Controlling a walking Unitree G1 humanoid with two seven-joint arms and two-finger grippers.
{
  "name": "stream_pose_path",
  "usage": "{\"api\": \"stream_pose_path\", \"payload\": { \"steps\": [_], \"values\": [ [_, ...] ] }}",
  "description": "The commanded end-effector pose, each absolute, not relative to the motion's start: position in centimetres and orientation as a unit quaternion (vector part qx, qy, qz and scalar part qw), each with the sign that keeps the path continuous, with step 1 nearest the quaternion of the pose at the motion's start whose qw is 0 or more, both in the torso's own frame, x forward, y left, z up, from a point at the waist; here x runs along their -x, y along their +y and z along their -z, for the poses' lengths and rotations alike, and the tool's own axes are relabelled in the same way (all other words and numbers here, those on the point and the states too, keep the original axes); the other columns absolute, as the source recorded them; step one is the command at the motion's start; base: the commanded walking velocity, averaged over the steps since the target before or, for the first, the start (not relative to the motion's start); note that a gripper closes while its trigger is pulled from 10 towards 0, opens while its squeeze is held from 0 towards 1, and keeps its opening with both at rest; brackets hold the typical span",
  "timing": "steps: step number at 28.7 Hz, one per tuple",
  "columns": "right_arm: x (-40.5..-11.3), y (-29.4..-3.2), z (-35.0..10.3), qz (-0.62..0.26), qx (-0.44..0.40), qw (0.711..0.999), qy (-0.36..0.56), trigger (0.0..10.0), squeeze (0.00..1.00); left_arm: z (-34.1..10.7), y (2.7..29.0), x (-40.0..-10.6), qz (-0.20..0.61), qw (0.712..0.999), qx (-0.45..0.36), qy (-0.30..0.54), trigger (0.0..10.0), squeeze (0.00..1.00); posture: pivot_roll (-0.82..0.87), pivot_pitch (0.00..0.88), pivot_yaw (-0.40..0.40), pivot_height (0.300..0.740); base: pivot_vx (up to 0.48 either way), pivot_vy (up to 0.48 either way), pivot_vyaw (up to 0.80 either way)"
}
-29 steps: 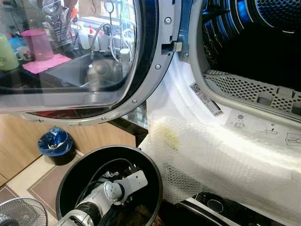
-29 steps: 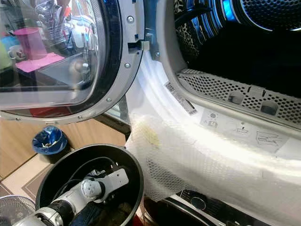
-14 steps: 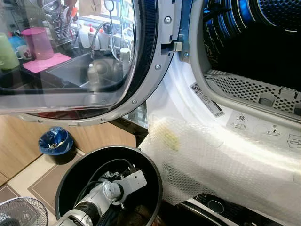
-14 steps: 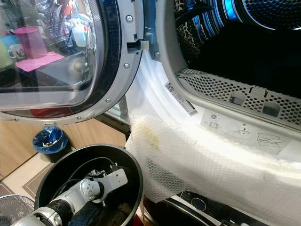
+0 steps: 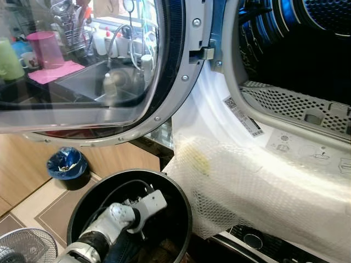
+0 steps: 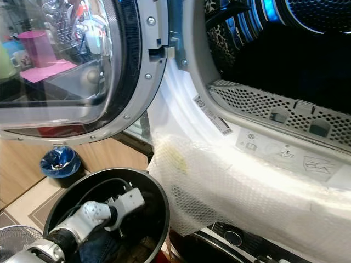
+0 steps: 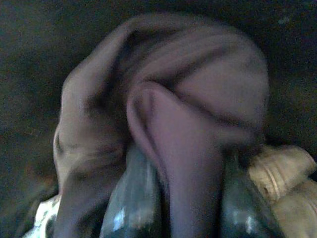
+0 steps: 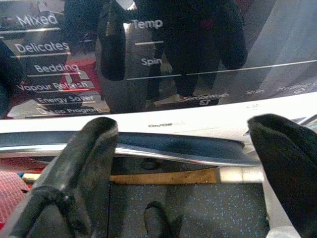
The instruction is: Clothes washing
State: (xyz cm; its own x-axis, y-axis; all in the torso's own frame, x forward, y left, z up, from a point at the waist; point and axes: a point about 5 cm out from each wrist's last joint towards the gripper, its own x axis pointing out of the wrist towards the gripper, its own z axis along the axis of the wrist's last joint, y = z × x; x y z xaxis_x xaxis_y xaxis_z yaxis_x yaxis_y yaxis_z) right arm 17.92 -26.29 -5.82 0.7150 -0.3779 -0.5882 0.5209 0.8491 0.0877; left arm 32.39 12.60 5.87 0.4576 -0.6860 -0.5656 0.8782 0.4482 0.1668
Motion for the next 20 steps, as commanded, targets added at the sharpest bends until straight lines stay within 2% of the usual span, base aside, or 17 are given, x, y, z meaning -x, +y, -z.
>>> {"api": "stream_pose_path", "payload": {
  "steps": [1, 6, 8, 9, 16, 19, 20],
  "values": [
    [-17.2, -26.8, 6.0, 0.253, -0.126, 0.915, 0.289, 10.0, 0.0, -8.6, 12.6, -31.4, 0.578, 0.779, -0.185, 0.158, 0.0, 0.0, 0.04, 0.031, 0.048, 0.74, 0.0, 0.0, 0.0],
    [-16.6, -27.0, 6.3, 0.256, -0.125, 0.911, 0.3, 10.0, 0.0, -12.3, 15.3, -29.7, 0.659, 0.713, -0.169, 0.17, 0.0, 0.0, 0.05, 0.029, 0.05, 0.74, 0.0, 0.0, 0.0],
    [-16.7, -26.9, 6.2, 0.256, -0.13, 0.911, 0.296, 10.0, 0.0, -13.8, 15.3, -30.0, 0.664, 0.712, -0.158, 0.162, 0.0, 0.0, 0.06, 0.032, 0.051, 0.74, 0.0, 0.0, 0.0],
    [-16.8, -26.9, 6.2, 0.255, -0.133, 0.911, 0.295, 10.0, 0.0, -14.7, 15.1, -30.0, 0.676, 0.702, -0.155, 0.158, 0.0, 0.0, 0.07, 0.032, 0.05, 0.74, 0.0, 0.0, 0.0],
    [-17.9, -26.5, 5.9, 0.244, -0.139, 0.914, 0.292, 10.0, 0.0, -22.6, 7.2, -29.4, 0.789, 0.6, -0.131, 0.0, 0.0, 0.0, 0.07, 0.022, 0.064, 0.74, 0.0, 0.0, 0.0],
    [-18.2, -26.4, 5.8, 0.245, -0.142, 0.915, 0.287, 10.0, 0.0, -24.2, 5.3, -28.9, 0.81, 0.579, -0.093, -0.03, 0.0, 0.0, 0.05, 0.016, 0.075, 0.74, 0.0, 0.0, 0.0],
    [-18.3, -26.3, 5.8, 0.244, -0.143, 0.916, 0.285, 10.0, 0.0, -24.9, 3.8, -28.0, 0.833, 0.548, -0.066, -0.046, 0.0, 0.0, 0.05, 0.017, 0.077, 0.74, 0.0, 0.0, 0.0]
  ]
}}
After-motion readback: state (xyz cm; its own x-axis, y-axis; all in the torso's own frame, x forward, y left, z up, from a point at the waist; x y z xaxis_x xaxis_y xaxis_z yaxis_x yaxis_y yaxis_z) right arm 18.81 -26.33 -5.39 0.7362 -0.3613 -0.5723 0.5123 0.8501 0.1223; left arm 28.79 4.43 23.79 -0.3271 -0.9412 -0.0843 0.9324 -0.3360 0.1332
